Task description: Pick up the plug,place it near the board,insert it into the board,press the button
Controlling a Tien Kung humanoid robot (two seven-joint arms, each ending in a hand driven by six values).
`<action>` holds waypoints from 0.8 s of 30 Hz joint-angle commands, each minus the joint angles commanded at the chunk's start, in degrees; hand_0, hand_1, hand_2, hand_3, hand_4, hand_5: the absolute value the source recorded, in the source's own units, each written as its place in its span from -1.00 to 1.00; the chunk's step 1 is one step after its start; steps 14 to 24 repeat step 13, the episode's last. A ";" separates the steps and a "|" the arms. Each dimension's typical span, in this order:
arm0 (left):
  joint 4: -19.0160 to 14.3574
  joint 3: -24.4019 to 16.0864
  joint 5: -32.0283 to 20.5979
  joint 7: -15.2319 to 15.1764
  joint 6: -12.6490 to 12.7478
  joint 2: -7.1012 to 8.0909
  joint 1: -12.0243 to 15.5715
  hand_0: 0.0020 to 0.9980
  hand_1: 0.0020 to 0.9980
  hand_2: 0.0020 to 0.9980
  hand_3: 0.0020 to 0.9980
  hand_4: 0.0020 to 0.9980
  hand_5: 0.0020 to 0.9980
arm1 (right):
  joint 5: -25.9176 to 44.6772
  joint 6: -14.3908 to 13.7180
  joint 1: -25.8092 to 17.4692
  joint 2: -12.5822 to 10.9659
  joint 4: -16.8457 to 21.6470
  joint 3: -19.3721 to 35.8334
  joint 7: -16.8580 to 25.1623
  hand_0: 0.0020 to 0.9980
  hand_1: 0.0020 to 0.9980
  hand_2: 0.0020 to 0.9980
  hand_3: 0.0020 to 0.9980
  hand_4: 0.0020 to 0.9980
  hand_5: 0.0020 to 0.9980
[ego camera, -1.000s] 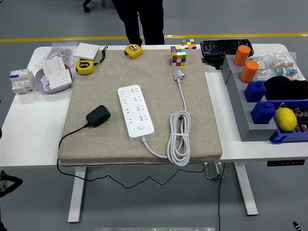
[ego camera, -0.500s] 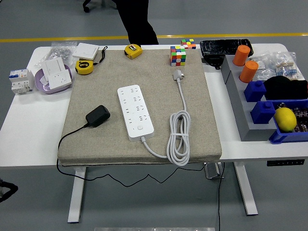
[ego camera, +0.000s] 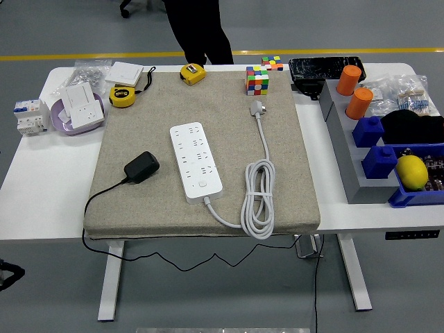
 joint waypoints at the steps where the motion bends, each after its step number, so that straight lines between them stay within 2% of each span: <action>1: 0.05 0.10 0.02 0.08 -0.03 0.00 -0.07 0.29 0.52 0.54 0.69 1.00 1.00 | -0.84 1.50 -0.12 -0.08 0.00 -0.32 -0.95 1.00 0.79 0.74 0.73 1.00 0.83; 2: 0.11 0.22 0.01 0.15 -0.08 0.00 -0.09 0.29 0.52 0.54 0.69 1.00 1.00 | -1.87 2.43 -0.22 -0.12 0.00 -0.26 -1.54 1.00 0.79 0.74 0.73 1.00 0.83; 3: 0.19 0.35 -0.02 0.23 -0.15 0.00 -0.04 0.30 0.50 0.53 0.67 1.00 1.00 | -3.31 2.50 -0.36 -0.13 0.00 -0.04 -1.43 1.00 0.74 0.63 0.58 1.00 0.10; 5: 0.28 0.45 -0.08 0.30 -0.19 0.00 0.06 0.30 0.50 0.53 0.67 1.00 1.00 | -5.70 0.92 -0.55 -0.04 0.00 0.59 -0.34 1.00 0.74 0.63 0.58 1.00 0.10; 8: 0.43 0.65 -0.30 0.35 -0.19 0.00 0.20 0.30 0.50 0.53 0.67 1.00 1.00 | -6.81 -5.03 -0.85 0.27 0.00 0.87 0.63 1.00 0.74 0.63 0.58 1.00 0.10; 9: 0.45 0.71 -0.28 0.39 -0.21 0.00 0.21 0.29 0.49 0.52 0.65 1.00 1.00 | -7.29 -7.30 -0.86 0.35 0.00 1.02 0.53 -0.23 -0.36 -0.37 -0.36 0.99 -0.27; 10: 0.50 0.80 -0.21 0.47 -0.25 0.00 0.20 0.29 0.49 0.52 0.65 1.00 1.00 | -8.05 -9.83 -0.83 0.45 0.00 1.73 0.07 -0.23 -0.36 -0.37 -0.36 0.99 -0.27; 13: 0.55 0.92 -0.10 0.54 -0.24 0.00 0.03 0.29 0.49 0.52 0.65 1.00 1.00 | -5.38 -13.50 -0.80 0.51 0.00 0.98 -1.15 -0.23 -0.36 -0.37 -0.36 0.99 -0.27; 24: 0.55 0.92 -0.10 0.54 -0.24 0.00 0.03 0.29 0.49 0.52 0.65 1.00 1.00 | -5.38 -13.50 -0.80 0.51 0.00 0.98 -1.15 -0.23 -0.36 -0.37 -0.36 0.99 -0.27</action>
